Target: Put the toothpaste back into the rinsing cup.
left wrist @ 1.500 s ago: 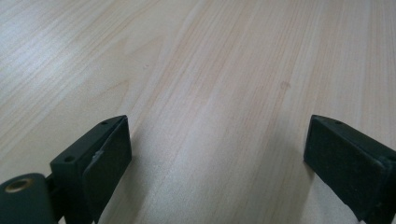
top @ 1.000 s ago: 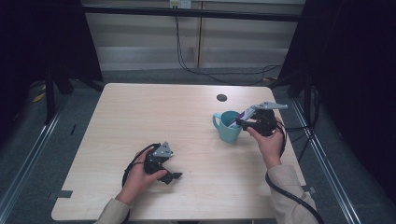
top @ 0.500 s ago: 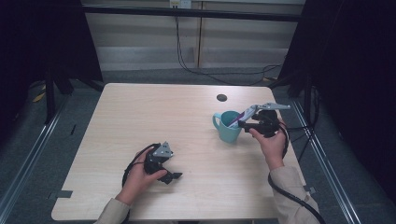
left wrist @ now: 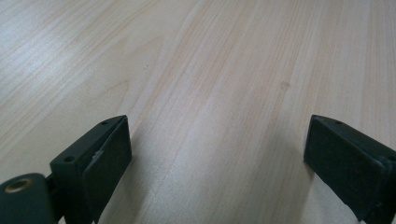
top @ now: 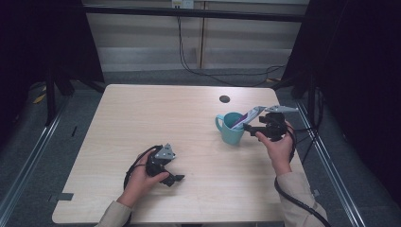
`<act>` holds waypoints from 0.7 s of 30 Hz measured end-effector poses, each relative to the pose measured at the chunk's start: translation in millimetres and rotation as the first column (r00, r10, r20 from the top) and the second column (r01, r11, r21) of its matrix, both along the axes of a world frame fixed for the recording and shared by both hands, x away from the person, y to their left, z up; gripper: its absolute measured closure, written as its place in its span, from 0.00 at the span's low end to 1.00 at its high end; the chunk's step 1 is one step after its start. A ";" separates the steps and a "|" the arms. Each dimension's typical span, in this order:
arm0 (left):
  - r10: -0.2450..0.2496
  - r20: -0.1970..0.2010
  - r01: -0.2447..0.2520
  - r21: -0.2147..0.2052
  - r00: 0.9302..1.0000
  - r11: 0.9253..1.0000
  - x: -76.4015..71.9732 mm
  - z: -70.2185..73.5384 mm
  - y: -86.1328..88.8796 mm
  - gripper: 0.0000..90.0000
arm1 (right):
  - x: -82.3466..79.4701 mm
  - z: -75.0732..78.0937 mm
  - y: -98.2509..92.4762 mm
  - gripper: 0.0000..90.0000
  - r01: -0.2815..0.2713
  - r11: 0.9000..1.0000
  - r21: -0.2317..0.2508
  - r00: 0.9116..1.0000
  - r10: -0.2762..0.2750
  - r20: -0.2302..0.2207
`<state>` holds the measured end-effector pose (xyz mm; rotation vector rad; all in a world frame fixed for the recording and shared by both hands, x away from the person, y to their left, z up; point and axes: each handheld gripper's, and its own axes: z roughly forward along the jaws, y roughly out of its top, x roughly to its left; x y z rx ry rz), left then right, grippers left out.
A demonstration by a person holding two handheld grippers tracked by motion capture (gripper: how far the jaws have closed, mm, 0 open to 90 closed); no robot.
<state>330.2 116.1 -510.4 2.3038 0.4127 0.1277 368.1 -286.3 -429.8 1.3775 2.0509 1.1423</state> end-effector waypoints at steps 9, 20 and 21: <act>-0.005 0.001 0.005 0.001 1.000 1.000 0.6 0.1 -0.2 0.08 | -10.1 -10.6 -7.2 0.19 -0.010 1.000 -0.027 0.999 0.008 -0.043; -0.009 0.002 0.009 0.002 1.000 1.000 1.0 0.1 -0.2 0.08 | -23.4 -17.7 -12.5 0.19 -0.028 1.000 -0.006 0.998 0.028 -0.049; -0.009 0.002 0.009 0.002 1.000 1.000 1.0 0.2 -0.2 0.08 | -24.8 -18.5 -12.4 0.19 -0.033 0.999 -0.001 0.998 0.033 -0.050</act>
